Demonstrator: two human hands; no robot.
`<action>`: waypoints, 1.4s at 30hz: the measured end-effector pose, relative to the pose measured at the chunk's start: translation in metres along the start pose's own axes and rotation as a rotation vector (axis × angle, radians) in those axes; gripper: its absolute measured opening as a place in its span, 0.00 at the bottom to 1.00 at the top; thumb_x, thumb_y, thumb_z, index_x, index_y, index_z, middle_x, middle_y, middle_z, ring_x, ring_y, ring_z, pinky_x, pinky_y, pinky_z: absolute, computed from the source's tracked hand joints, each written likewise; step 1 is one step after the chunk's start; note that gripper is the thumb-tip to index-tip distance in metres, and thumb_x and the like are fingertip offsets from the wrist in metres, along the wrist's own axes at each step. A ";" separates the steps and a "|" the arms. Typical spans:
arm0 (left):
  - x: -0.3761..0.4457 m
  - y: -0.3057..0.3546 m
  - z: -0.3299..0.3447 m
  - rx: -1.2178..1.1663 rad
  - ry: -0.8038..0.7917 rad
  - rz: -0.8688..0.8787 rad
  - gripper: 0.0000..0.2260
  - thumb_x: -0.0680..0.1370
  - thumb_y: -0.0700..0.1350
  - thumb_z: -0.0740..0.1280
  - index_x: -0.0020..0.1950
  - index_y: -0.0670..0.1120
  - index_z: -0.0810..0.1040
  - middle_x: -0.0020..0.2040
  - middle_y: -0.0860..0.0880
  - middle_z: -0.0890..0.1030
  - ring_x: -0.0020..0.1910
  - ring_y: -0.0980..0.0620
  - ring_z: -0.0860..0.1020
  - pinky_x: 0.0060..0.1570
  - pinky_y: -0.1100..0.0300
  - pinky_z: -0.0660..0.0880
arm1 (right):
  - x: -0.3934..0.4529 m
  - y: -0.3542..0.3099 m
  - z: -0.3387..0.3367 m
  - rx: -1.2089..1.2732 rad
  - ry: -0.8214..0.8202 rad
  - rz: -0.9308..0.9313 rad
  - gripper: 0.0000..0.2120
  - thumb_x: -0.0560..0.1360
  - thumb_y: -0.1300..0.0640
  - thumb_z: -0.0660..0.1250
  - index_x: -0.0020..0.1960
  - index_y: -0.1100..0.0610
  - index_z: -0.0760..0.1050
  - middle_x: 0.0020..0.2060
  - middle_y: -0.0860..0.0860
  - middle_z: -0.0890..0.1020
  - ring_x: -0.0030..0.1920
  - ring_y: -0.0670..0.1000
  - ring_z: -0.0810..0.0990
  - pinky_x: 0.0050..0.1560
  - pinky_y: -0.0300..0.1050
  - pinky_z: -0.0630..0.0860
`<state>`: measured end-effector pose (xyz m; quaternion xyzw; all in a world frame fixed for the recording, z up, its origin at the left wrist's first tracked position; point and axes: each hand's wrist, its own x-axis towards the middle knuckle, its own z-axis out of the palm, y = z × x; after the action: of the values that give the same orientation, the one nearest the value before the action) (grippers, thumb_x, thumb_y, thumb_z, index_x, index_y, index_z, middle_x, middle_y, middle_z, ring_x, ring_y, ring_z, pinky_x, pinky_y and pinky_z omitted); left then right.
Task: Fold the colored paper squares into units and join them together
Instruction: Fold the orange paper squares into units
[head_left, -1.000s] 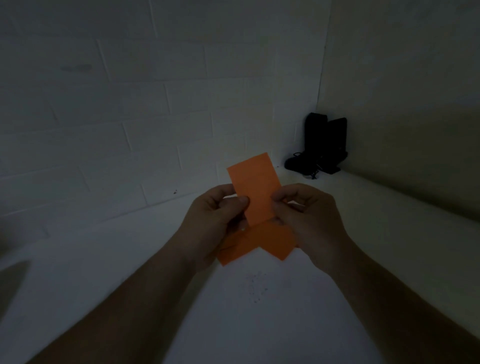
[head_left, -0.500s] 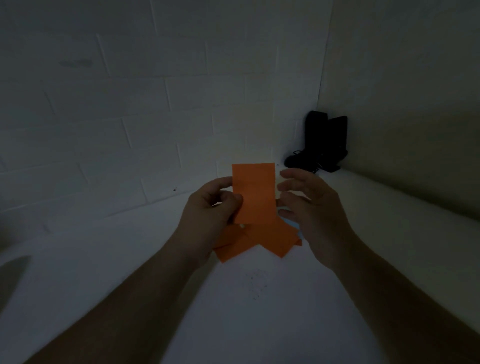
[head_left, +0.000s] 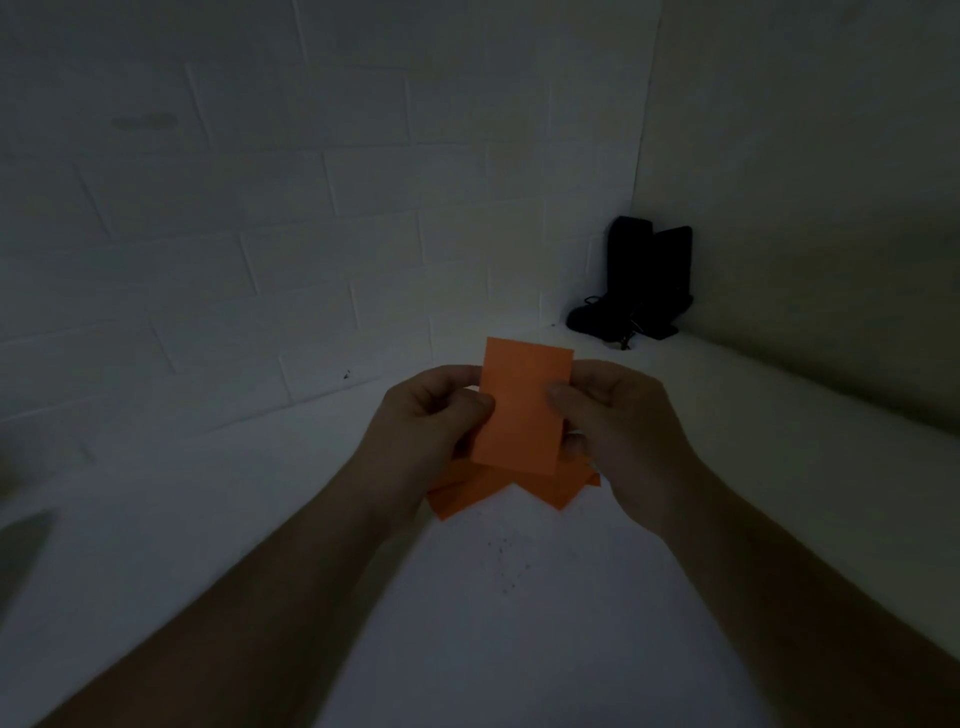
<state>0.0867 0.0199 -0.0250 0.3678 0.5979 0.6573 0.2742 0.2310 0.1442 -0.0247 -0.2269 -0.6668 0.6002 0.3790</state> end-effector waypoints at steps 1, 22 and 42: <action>-0.001 0.000 0.001 -0.004 -0.014 -0.004 0.08 0.82 0.40 0.67 0.58 0.46 0.85 0.51 0.44 0.87 0.52 0.44 0.86 0.53 0.48 0.82 | -0.001 0.000 0.000 -0.006 0.000 0.007 0.07 0.79 0.61 0.68 0.50 0.52 0.84 0.45 0.52 0.87 0.46 0.55 0.87 0.52 0.63 0.83; -0.002 0.008 0.001 -0.219 -0.009 -0.012 0.10 0.83 0.37 0.64 0.52 0.47 0.85 0.46 0.39 0.85 0.44 0.44 0.84 0.43 0.53 0.81 | -0.002 -0.008 0.001 0.197 -0.042 0.078 0.13 0.80 0.63 0.65 0.50 0.47 0.83 0.41 0.53 0.85 0.45 0.54 0.85 0.42 0.52 0.80; 0.001 -0.001 0.000 -0.029 0.034 0.086 0.10 0.78 0.38 0.73 0.58 0.47 0.84 0.43 0.38 0.83 0.44 0.46 0.83 0.51 0.51 0.82 | -0.004 -0.005 0.000 -0.022 0.021 -0.049 0.10 0.76 0.59 0.72 0.52 0.45 0.82 0.44 0.54 0.85 0.41 0.54 0.82 0.39 0.52 0.77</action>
<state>0.0857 0.0204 -0.0260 0.3777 0.5766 0.6833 0.2407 0.2343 0.1407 -0.0208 -0.2210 -0.6747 0.5809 0.3981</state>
